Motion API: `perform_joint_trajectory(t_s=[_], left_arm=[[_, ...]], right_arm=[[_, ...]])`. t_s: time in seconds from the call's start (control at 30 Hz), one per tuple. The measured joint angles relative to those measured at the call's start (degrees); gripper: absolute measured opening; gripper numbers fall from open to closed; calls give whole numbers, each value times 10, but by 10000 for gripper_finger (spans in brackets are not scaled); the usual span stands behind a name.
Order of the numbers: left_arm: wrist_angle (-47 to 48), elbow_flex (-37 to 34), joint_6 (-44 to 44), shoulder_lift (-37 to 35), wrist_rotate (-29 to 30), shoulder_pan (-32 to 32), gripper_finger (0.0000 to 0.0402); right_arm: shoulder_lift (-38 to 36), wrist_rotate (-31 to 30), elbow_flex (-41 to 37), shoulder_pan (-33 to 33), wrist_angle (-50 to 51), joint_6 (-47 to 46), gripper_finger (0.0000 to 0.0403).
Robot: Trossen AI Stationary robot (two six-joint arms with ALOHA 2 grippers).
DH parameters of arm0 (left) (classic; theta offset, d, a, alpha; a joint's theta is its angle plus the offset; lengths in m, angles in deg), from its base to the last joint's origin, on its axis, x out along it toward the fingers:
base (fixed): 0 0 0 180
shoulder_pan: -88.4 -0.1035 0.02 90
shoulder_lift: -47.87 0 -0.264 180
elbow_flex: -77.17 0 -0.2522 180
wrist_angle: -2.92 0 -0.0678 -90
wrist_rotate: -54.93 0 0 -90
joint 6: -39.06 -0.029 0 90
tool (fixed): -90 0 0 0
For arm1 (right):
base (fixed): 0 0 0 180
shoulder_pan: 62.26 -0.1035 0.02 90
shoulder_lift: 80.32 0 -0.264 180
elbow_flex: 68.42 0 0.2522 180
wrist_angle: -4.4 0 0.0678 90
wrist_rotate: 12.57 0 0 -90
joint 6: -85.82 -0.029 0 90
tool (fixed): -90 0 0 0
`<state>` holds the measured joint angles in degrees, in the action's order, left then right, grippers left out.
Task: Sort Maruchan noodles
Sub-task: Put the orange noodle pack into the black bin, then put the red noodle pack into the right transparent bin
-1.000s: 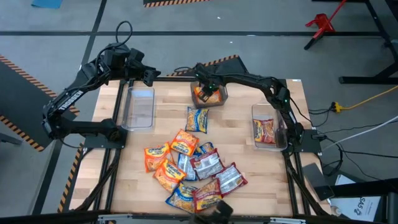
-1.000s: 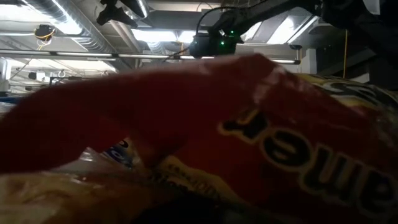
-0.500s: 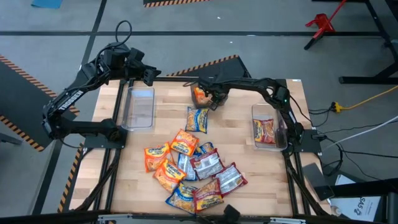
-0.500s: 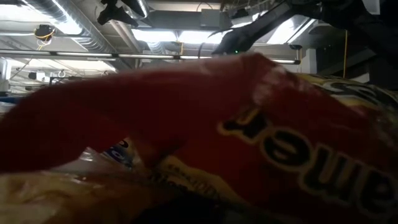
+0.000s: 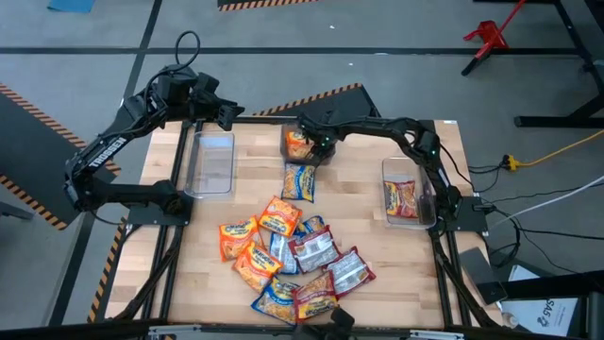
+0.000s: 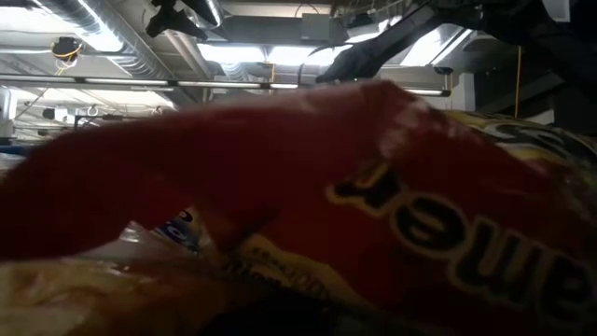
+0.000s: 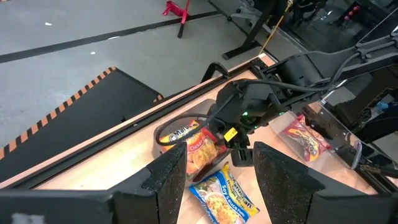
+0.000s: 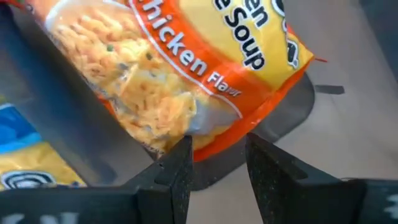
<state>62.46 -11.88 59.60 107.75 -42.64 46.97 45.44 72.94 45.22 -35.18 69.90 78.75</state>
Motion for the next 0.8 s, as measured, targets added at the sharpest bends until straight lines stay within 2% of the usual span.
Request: perform_joint_trajectory(t_s=[0.27,0.47,0.63,0.8], left_arm=[[0,0,-1,0,0,0,179],[0,0,-2,0,0,0,179],[0,0,-2,0,0,0,179],[0,0,-6,0,-24,0,179]], right_arm=[[0,-9,0,40,13,-21,134],[0,15,7,82,14,-49,134],[0,89,74,96,53,-51,134],[0,165,194,88,166,-26,134]])
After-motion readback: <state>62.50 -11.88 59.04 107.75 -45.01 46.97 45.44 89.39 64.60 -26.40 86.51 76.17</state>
